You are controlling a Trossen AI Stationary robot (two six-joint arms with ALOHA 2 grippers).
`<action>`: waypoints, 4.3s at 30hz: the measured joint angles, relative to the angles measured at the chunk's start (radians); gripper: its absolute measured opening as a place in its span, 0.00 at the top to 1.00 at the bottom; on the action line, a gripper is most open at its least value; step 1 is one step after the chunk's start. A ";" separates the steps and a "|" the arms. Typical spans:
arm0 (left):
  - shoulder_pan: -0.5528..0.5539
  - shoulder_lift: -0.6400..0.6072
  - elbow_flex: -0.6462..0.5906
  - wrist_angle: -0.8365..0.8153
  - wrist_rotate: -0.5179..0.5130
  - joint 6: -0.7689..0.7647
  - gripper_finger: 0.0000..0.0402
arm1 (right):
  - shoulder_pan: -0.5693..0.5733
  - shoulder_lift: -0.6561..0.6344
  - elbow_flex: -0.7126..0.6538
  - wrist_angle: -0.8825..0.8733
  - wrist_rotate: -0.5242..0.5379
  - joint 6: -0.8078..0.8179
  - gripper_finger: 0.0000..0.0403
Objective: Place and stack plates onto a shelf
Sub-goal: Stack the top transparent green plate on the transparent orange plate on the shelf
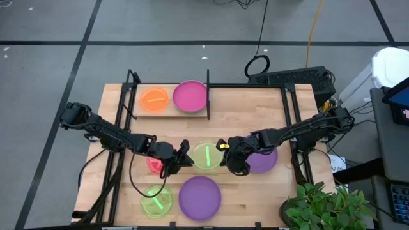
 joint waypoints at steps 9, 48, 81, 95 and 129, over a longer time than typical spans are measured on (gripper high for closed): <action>0.013 0.000 0.000 -0.003 0.000 -0.003 0.81 | 0.000 0.000 0.000 0.000 0.000 -0.001 1.00; 0.029 0.000 0.000 0.007 0.041 -0.005 0.81 | 0.000 0.000 0.000 0.024 -0.003 -0.001 1.00; 0.047 0.000 0.000 0.009 0.070 -0.064 0.98 | 0.000 0.001 0.000 0.092 0.005 0.095 0.85; 0.046 -0.024 0.000 -0.027 -0.020 -0.107 0.98 | 0.000 -0.086 0.000 0.138 0.141 0.292 0.60; 0.137 -0.515 0.000 -0.482 -0.543 -0.313 0.98 | -0.006 -0.288 -0.051 -0.002 0.294 0.470 0.61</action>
